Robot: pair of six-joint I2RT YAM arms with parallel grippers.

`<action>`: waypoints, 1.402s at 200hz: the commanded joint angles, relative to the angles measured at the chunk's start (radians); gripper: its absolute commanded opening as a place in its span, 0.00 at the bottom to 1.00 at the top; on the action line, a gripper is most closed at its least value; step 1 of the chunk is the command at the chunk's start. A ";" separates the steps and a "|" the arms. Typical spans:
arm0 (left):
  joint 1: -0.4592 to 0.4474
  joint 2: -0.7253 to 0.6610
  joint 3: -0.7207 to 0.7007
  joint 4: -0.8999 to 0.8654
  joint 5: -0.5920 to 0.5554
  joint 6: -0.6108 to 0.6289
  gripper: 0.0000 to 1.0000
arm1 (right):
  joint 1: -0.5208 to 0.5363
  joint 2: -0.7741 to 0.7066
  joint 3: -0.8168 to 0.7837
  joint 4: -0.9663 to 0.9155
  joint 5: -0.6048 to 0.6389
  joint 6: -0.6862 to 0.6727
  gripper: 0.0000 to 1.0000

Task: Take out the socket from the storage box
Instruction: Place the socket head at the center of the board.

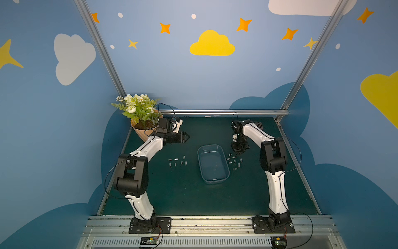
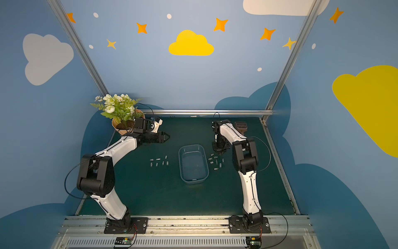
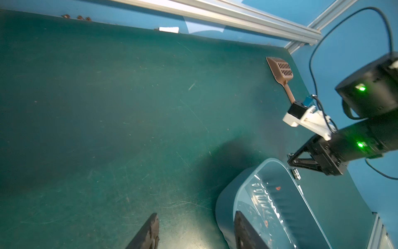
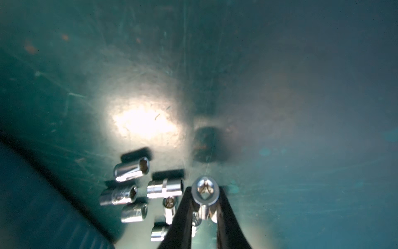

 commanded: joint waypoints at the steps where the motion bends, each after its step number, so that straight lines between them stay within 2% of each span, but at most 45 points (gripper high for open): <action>1: -0.027 -0.043 0.031 -0.071 0.029 0.061 0.57 | -0.008 0.023 0.037 -0.028 -0.009 -0.004 0.18; 37: -0.073 -0.040 0.074 -0.173 0.004 0.122 0.57 | -0.012 0.042 0.039 -0.029 -0.029 -0.021 0.19; 73: -0.089 -0.065 0.062 -0.149 0.021 0.075 0.57 | -0.012 0.050 0.030 -0.032 -0.032 -0.032 0.20; 172: -0.128 -0.053 0.108 -0.229 0.000 0.122 0.59 | -0.018 0.026 0.005 -0.028 -0.021 -0.058 0.27; 231: -0.137 -0.048 0.133 -0.232 0.005 0.128 0.59 | -0.025 0.013 0.027 -0.036 0.004 -0.064 0.36; 280: -0.154 -0.043 0.152 -0.254 0.012 0.149 0.59 | -0.029 -0.006 0.064 -0.053 0.011 -0.069 0.36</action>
